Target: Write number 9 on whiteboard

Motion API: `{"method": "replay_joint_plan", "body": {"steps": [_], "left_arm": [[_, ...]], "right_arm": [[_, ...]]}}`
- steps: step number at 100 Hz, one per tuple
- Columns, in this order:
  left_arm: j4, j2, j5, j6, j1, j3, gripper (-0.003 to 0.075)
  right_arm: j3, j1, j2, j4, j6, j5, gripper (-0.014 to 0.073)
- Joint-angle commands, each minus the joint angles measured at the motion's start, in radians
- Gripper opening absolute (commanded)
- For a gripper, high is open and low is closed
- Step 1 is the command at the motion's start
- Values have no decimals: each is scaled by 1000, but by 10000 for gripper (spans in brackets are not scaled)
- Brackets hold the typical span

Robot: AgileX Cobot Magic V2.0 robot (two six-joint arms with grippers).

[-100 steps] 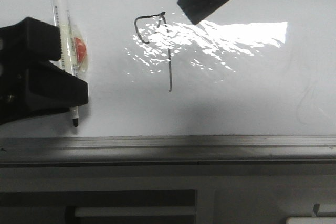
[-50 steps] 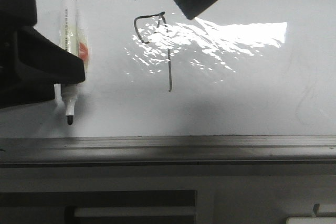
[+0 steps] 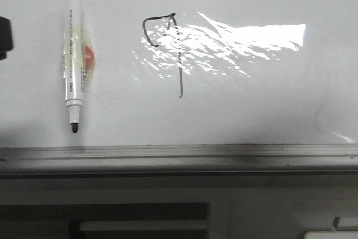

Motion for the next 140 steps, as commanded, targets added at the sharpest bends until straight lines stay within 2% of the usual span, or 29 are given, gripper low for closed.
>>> {"method": "replay_joint_plan", "body": {"steps": [1,19,48,129,140], "left_arm": [[34,-85,-88,3,3,27,-20],[116,-266,-102,3,3,122,-20],[130,-413,-100,3,3,205,-20],[132,-413,-101,3,3,205,-20],[134,-413,-101,3,31,212,-20]], "right_arm": [[82,-1,-108,-29,-12,-203,-62],[317,-1,-350,-105,-13,-365,-62],[549,-1,-622,-105,-13,-352,-62],[562,-1,-663,-107,-13,-354,-62],[562,-1,-663,-107,-13,-354,-62]]}}
